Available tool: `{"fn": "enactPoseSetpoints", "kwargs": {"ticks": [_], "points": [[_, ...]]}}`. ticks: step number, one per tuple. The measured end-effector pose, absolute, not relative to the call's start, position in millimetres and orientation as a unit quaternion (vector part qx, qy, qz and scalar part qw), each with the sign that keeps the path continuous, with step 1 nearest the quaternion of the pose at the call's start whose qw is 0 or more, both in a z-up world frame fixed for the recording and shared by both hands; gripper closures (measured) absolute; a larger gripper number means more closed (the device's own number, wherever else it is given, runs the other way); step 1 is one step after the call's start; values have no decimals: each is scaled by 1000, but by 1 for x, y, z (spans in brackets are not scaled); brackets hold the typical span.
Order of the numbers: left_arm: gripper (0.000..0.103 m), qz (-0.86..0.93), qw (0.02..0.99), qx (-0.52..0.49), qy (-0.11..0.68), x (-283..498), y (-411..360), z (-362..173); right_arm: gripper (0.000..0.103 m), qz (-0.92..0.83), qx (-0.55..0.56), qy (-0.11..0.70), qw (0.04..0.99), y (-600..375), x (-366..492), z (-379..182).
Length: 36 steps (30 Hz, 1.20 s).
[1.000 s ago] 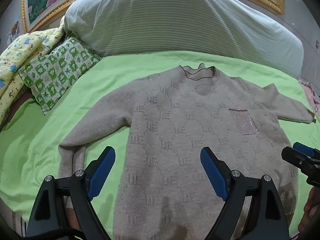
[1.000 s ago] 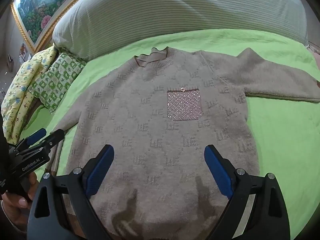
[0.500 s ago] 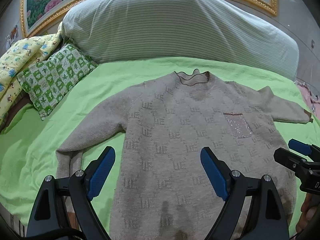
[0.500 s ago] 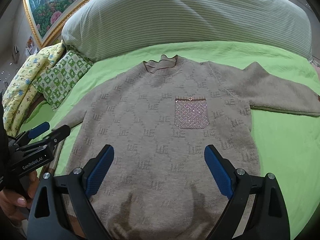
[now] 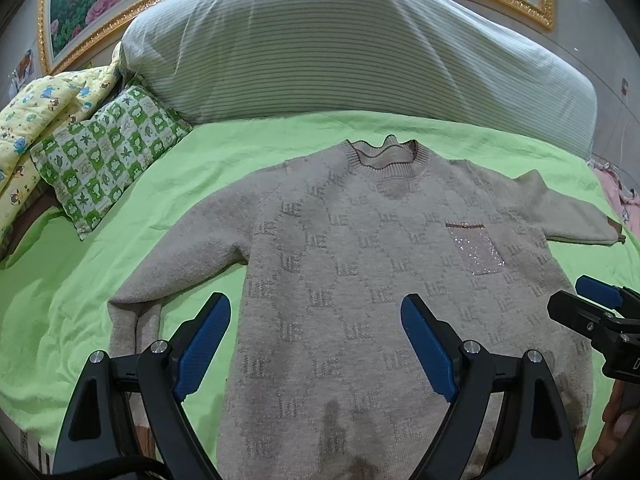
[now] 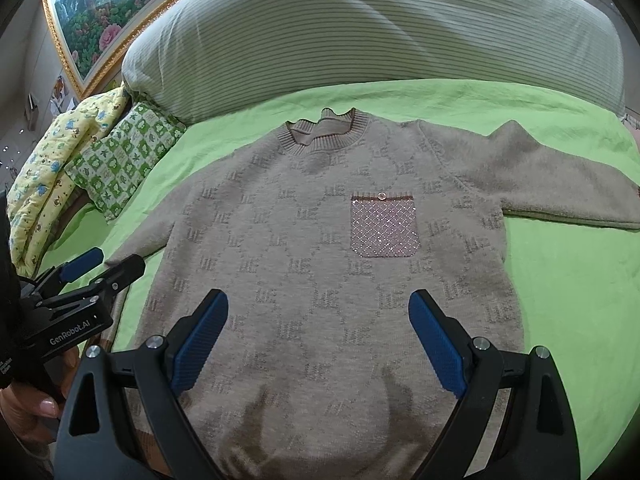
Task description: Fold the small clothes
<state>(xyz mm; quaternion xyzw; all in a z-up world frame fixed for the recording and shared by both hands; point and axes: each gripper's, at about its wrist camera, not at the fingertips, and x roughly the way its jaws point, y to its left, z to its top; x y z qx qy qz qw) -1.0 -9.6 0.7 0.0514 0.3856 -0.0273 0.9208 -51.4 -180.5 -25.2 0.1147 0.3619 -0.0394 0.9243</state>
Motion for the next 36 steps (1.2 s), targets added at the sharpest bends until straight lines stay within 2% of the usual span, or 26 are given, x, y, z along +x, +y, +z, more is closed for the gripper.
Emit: {"fn": "enactPoseSetpoints", "kwargs": {"ticks": [16, 26, 36], "points": [[15, -34, 921, 44, 385, 9, -16, -7, 11, -46, 152, 367, 917, -196, -51, -32], [15, -37, 908, 31, 417, 55, -24, -13, 11, -157, 238, 334, 898, -310, -74, -30], [15, -31, 894, 36, 445, 128, -50, -31, 11, -293, 355, 255, 850, -470, -97, -36]]}}
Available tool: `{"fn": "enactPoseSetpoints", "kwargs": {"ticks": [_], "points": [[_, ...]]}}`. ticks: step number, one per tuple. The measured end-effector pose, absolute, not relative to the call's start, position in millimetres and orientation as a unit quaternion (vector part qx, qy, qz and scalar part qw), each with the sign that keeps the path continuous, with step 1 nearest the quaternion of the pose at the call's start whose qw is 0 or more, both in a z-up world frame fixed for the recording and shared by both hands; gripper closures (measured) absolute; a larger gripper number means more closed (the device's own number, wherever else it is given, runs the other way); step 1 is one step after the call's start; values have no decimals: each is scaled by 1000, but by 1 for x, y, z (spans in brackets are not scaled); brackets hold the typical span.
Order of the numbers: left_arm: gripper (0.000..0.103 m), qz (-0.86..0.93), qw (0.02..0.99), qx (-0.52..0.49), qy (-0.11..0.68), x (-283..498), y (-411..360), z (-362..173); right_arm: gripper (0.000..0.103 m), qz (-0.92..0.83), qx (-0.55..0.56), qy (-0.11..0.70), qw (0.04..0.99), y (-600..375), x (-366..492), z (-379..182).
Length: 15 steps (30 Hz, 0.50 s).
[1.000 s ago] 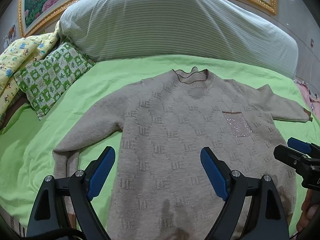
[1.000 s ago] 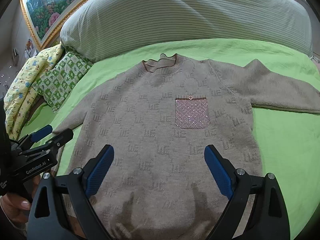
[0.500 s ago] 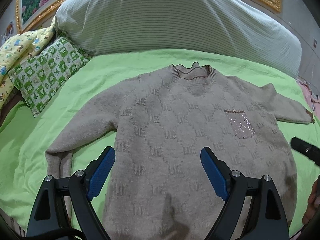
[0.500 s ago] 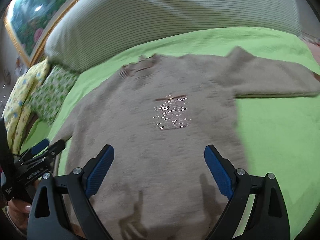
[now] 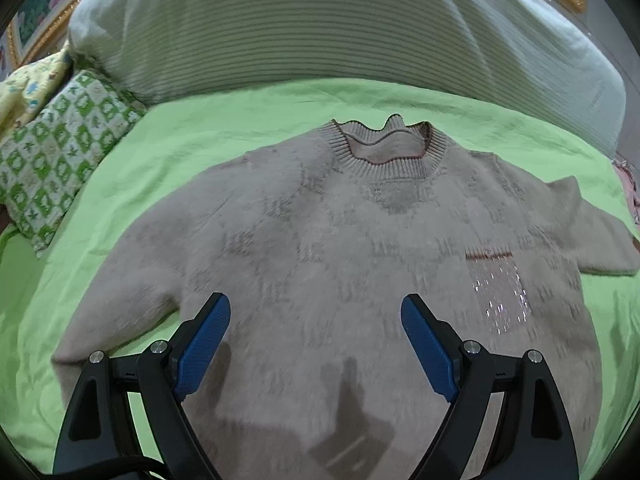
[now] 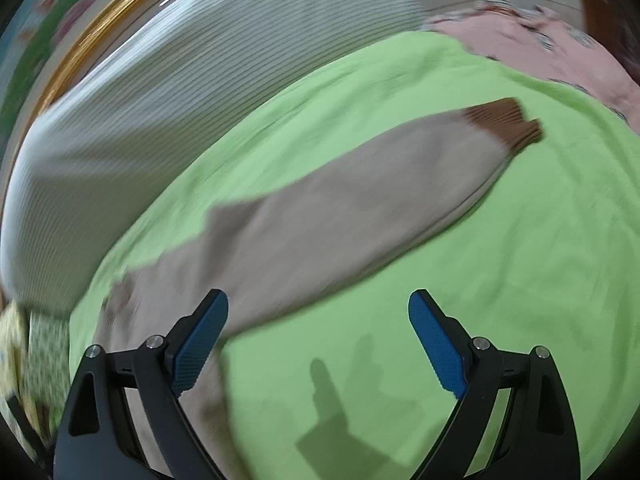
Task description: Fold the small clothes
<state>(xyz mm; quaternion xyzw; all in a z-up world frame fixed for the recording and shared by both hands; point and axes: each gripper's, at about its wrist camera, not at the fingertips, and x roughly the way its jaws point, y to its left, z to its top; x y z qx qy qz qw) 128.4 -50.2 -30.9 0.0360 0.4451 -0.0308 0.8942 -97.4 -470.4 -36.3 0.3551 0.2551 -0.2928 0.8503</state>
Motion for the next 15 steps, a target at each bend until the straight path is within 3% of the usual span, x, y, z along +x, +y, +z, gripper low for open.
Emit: {"fn": "enactPoseSetpoints", "kwargs": {"ticks": [5, 8, 11, 13, 15], "points": [[15, -24, 889, 31, 456, 164, -61, -44, 12, -350, 411, 229, 810, -539, -107, -47], [15, -15, 884, 22, 466, 186, -62, -55, 21, -376, 443, 219, 784, -571, -111, -56], [15, -12, 874, 23, 485, 207, -60, -67, 41, -373, 468, 200, 776, -593, -117, -60], [15, 4, 869, 31, 493, 216, -57, -76, 95, -369, 477, 210, 770, -604, -114, -59], [15, 17, 863, 31, 503, 222, -50, -83, 96, -385, 469, 197, 770, -609, -119, -43]]}}
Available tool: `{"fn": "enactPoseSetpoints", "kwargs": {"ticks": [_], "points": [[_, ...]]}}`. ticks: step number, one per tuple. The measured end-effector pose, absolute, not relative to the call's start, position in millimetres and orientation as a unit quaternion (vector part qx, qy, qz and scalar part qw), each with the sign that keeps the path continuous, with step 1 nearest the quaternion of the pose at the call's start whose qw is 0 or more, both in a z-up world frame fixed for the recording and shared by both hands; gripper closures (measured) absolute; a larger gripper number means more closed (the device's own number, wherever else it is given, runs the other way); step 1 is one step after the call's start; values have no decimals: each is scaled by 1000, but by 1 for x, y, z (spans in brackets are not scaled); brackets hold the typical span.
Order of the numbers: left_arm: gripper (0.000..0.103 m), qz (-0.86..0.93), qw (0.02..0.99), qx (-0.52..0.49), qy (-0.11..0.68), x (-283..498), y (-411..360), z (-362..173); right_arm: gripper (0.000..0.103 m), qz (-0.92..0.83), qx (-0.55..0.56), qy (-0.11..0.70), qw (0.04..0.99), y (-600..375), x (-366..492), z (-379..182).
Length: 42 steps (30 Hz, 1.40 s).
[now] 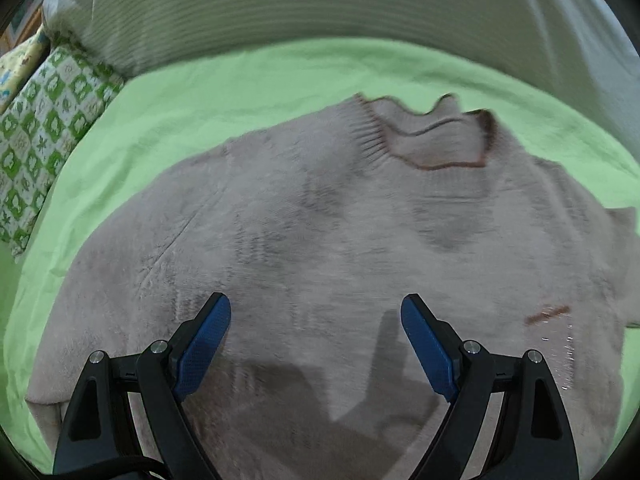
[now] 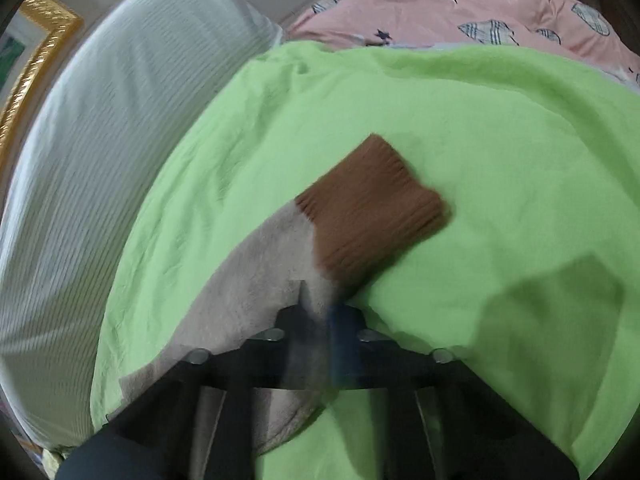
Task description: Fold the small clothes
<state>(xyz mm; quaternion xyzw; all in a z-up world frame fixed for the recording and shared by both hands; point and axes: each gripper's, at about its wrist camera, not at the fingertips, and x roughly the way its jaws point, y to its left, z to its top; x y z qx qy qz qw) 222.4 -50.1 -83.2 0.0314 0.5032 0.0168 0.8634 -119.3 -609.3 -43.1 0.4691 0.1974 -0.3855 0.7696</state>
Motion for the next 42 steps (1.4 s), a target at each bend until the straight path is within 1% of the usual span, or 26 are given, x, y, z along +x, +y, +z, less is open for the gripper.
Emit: {"fn": "enactPoseSetpoints", "kwargs": {"ticks": [5, 7, 9, 11, 14, 16, 20, 21, 22, 23, 24, 26, 30, 34, 38, 39, 41, 42], "points": [[15, 47, 848, 56, 525, 221, -27, -103, 96, -442, 398, 126, 794, -596, -142, 29], [15, 41, 849, 46, 525, 214, -18, -101, 96, -420, 382, 110, 816, -585, -131, 59], [15, 32, 850, 33, 525, 208, -11, -96, 96, -375, 361, 110, 847, -561, -106, 82], [15, 26, 851, 23, 524, 199, -5, -89, 96, -312, 330, 112, 884, -518, -74, 108], [15, 14, 855, -2, 519, 188, 5, -77, 96, -200, 310, 120, 922, -448, -26, 129], [15, 7, 858, -20, 513, 180, 14, -68, 96, -114, 290, 143, 939, -389, 15, 134], [15, -8, 867, -47, 495, 165, 25, -50, 95, 54, 251, 202, 945, -260, 85, 122], [15, -13, 869, -55, 492, 163, 28, -47, 91, 98, 246, 223, 938, -226, 102, 114], [15, -18, 869, -63, 491, 161, 31, -44, 75, 135, 246, 248, 927, -198, 112, 104], [15, -22, 867, -70, 493, 160, 31, -43, 61, 161, 244, 291, 911, -174, 127, 88], [15, -23, 864, -77, 496, 158, 34, -43, 41, 164, 239, 319, 902, -162, 134, 78], [15, -23, 859, -84, 504, 152, 34, -46, 40, 172, 247, 334, 893, -155, 132, 64], [14, -26, 843, -106, 526, 158, 36, -63, 40, 128, 271, 340, 892, -187, 100, 46], [14, -11, 828, -126, 547, 177, 33, -83, 40, 45, 297, 347, 889, -243, 58, 19], [16, 9, 816, -167, 554, 201, 34, -98, 40, -43, 312, 341, 886, -306, 28, 7], [20, 14, 818, -175, 547, 205, 33, -99, 40, -64, 317, 338, 884, -316, 21, 3], [71, -2, 828, -184, 530, 212, 28, -98, 40, -95, 326, 335, 879, -342, 12, -4], [97, -21, 824, -188, 535, 217, 24, -100, 40, -107, 334, 335, 875, -355, 10, -7]]}}
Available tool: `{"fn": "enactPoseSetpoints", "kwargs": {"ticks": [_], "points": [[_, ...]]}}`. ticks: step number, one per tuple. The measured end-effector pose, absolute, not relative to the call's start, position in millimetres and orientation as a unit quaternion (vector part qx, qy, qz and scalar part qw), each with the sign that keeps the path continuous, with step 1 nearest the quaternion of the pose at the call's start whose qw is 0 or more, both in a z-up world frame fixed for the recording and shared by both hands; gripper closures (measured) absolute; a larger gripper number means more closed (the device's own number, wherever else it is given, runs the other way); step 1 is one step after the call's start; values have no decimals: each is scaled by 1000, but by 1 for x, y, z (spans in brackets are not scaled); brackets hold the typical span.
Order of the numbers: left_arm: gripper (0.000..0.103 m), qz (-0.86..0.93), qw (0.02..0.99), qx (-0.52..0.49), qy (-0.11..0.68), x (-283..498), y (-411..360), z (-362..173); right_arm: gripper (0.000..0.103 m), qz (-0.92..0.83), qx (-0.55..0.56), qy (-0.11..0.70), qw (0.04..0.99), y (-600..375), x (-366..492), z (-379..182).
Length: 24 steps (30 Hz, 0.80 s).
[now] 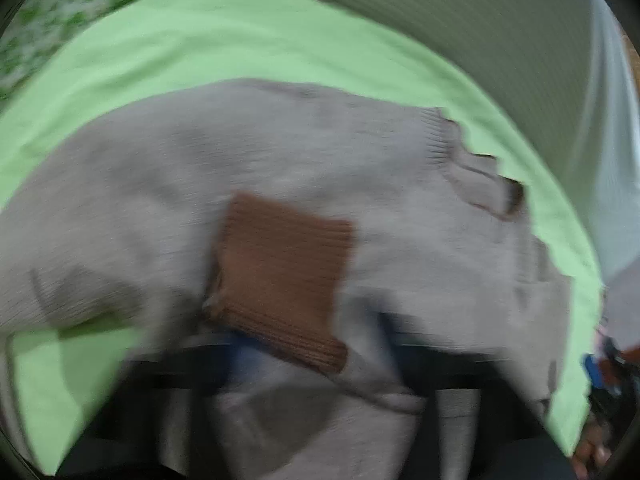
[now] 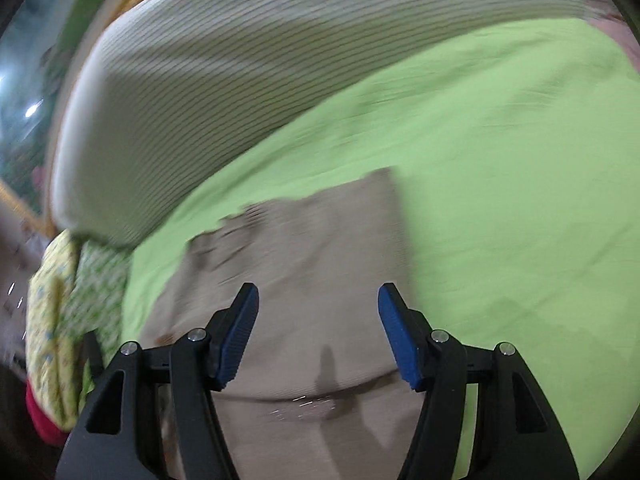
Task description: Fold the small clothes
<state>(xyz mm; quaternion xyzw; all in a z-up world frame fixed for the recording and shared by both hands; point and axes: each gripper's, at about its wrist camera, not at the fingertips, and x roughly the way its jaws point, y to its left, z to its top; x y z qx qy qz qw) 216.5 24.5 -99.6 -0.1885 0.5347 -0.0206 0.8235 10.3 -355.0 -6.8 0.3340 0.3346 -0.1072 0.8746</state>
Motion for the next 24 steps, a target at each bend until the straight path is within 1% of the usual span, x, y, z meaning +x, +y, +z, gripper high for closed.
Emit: {"fn": "enactPoseSetpoints", "kwargs": {"ticks": [1, 5, 8, 10, 13, 16, 17, 18, 19, 22, 24], "points": [[96, -28, 822, -190, 536, 219, 22, -98, 40, -114, 339, 334, 872, -359, 12, -9], [97, -35, 864, -154, 479, 203, 24, -63, 40, -120, 338, 343, 868, -377, 31, -18], [97, -18, 878, -177, 444, 185, 50, -44, 39, -102, 335, 348, 870, -382, 49, -20], [97, -19, 870, -191, 453, 179, 61, -50, 38, -91, 326, 356, 871, -377, 61, -25], [97, -26, 864, -173, 473, 175, 63, -56, 37, -77, 313, 376, 869, -367, 79, -38], [97, -35, 868, -163, 468, 169, 58, -54, 38, -83, 269, 412, 866, -355, 99, -52], [97, -39, 870, -159, 464, 167, 58, -51, 40, -89, 260, 419, 865, -345, 108, -56], [97, -43, 873, -153, 460, 166, 56, -48, 77, -94, 257, 426, 862, -348, 111, -58], [97, -48, 876, -147, 457, 168, 53, -45, 95, -99, 260, 431, 858, -355, 111, -57], [97, -57, 884, -126, 447, 176, 41, -41, 95, -131, 262, 397, 870, -382, 98, -33], [97, -53, 885, -105, 451, 183, 33, -48, 95, -141, 248, 396, 873, -390, 97, -29]]}}
